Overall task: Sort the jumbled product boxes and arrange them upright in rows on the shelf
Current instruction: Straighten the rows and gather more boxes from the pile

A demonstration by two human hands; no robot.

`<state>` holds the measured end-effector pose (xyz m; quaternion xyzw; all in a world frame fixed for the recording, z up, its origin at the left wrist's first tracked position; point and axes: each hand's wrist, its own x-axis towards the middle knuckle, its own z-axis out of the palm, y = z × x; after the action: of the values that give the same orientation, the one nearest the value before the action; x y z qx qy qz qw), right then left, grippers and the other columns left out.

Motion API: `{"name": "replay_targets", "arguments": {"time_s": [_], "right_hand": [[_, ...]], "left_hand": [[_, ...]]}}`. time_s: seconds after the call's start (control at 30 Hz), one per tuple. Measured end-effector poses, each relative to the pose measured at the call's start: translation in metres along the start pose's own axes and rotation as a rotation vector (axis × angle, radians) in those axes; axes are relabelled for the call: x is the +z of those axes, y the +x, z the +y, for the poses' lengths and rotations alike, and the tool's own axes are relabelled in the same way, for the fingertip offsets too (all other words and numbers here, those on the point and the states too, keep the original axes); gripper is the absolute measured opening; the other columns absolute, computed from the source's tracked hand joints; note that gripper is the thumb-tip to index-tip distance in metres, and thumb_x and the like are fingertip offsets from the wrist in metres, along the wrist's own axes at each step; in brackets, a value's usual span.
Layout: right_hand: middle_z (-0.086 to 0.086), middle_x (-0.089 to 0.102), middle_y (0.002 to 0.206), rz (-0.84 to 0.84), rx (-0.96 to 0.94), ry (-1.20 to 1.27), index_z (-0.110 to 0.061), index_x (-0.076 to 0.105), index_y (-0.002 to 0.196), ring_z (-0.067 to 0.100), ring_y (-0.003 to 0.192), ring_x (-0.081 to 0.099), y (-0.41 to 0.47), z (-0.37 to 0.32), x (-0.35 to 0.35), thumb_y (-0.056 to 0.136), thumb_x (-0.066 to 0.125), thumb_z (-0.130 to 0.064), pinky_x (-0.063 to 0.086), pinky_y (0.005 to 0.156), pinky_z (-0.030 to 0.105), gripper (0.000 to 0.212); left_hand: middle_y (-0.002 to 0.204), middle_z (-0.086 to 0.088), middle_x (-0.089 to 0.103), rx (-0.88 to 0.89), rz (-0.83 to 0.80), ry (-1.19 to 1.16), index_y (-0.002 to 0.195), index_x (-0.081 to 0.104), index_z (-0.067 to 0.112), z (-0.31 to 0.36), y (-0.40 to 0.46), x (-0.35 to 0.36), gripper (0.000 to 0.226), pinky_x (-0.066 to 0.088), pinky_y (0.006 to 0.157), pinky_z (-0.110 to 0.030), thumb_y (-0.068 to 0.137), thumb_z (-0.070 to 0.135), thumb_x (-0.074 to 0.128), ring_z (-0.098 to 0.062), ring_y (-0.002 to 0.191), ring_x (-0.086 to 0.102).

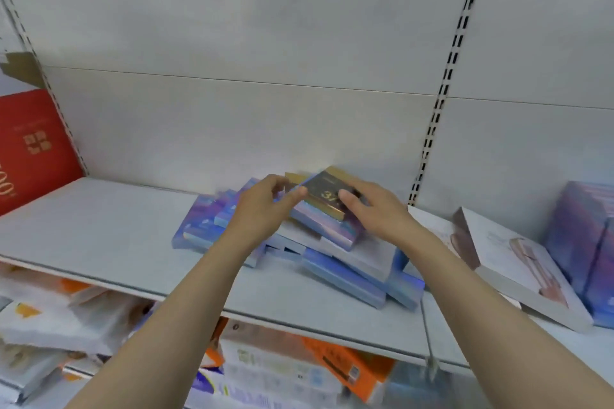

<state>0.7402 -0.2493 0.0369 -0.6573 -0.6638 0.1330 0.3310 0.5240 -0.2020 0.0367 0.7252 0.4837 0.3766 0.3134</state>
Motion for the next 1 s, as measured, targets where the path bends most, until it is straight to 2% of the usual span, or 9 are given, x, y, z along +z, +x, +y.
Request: {"name": "replay_targets", "arguments": {"time_s": [0.1,0.23,0.3,0.5,0.63,0.77,0.87,0.93,1.0], "right_hand": [[-0.008,0.063,0.125,-0.066,-0.085,-0.007,-0.026,0.063,0.132,0.018,0.109,0.059,0.019,-0.006,0.013,0.101,0.050,-0.035,0.045,0.093,0.029,0.034],[-0.021,0.059,0.123,-0.096,-0.118,0.081,-0.029,0.063,0.130,-0.004,0.103,0.056,0.037,-0.010,0.018,0.101,0.052,-0.034,0.039,0.088,0.005,0.031],[-0.015,0.059,0.129,0.006,-0.030,0.122,-0.027,0.062,0.130,-0.001,0.113,0.053,0.046,-0.004,0.015,0.099,0.055,-0.034,0.032,0.089,-0.001,0.033],[-0.004,0.057,0.137,0.126,0.236,-0.033,-0.025,0.059,0.133,0.014,0.125,0.050,0.043,0.014,0.015,0.083,0.072,-0.049,0.033,0.094,0.020,0.057],[0.002,0.050,0.144,0.199,0.416,-0.136,-0.023,0.048,0.142,0.022,0.132,0.045,0.024,0.015,0.020,0.069,0.075,-0.067,0.038,0.107,0.036,0.090],[0.007,0.053,0.142,0.218,0.652,-0.168,-0.015,0.039,0.144,0.030,0.128,0.050,0.008,0.013,0.023,0.067,0.067,-0.077,0.042,0.096,0.038,0.102],[0.006,0.050,0.145,0.252,0.694,0.102,-0.017,0.031,0.150,0.027,0.126,0.053,0.006,0.005,0.024,0.072,0.076,-0.062,0.045,0.100,0.038,0.101],[0.009,0.056,0.137,0.387,0.719,0.488,-0.012,0.026,0.153,0.022,0.109,0.062,0.006,-0.002,0.024,0.076,0.084,-0.039,0.050,0.084,0.032,0.100],[0.014,0.062,0.126,0.477,0.765,0.796,-0.001,0.038,0.146,0.021,0.093,0.067,0.003,-0.011,0.023,0.079,0.083,-0.020,0.053,0.070,0.030,0.083]], "left_hand": [[0.110,0.006,0.062,-0.085,-0.035,0.052,0.128,0.056,0.023,-0.006,0.033,0.001,0.057,0.044,0.078,-0.023,0.085,0.061,0.057,-0.012,0.103,0.057],[0.098,-0.002,0.069,-0.147,-0.066,-0.061,0.126,0.054,0.021,-0.016,0.057,-0.008,0.058,0.053,0.087,-0.038,0.079,0.048,0.073,-0.019,0.094,0.066],[0.093,-0.005,0.072,-0.188,-0.075,-0.190,0.124,0.057,0.016,-0.024,0.061,-0.018,0.055,0.055,0.086,-0.039,0.078,0.037,0.078,-0.021,0.090,0.069],[0.078,0.001,0.076,-0.196,-0.026,-0.435,0.096,0.071,0.017,-0.049,0.065,-0.044,0.013,0.053,0.056,-0.015,0.084,0.020,0.074,-0.010,0.069,0.072],[0.079,0.001,0.076,-0.227,-0.112,-0.486,0.092,0.070,0.018,-0.046,0.067,-0.030,0.010,0.057,0.061,-0.022,0.084,0.020,0.075,-0.010,0.068,0.072],[0.080,0.000,0.075,-0.239,-0.173,-0.508,0.093,0.067,0.014,-0.036,0.070,-0.020,0.013,0.058,0.059,-0.026,0.083,0.018,0.075,-0.011,0.065,0.071],[0.094,-0.005,0.072,-0.232,-0.179,-0.498,0.105,0.065,0.010,-0.035,0.068,-0.018,0.027,0.058,0.072,-0.035,0.082,0.020,0.076,-0.018,0.079,0.071],[0.099,-0.007,0.073,-0.223,-0.213,-0.518,0.112,0.063,0.010,-0.037,0.061,-0.018,0.034,0.057,0.078,-0.037,0.082,0.020,0.076,-0.021,0.087,0.071],[0.096,-0.007,0.074,-0.191,-0.239,-0.538,0.112,0.062,0.011,-0.040,0.053,-0.019,0.035,0.057,0.078,-0.035,0.082,0.019,0.076,-0.019,0.085,0.072]]}}
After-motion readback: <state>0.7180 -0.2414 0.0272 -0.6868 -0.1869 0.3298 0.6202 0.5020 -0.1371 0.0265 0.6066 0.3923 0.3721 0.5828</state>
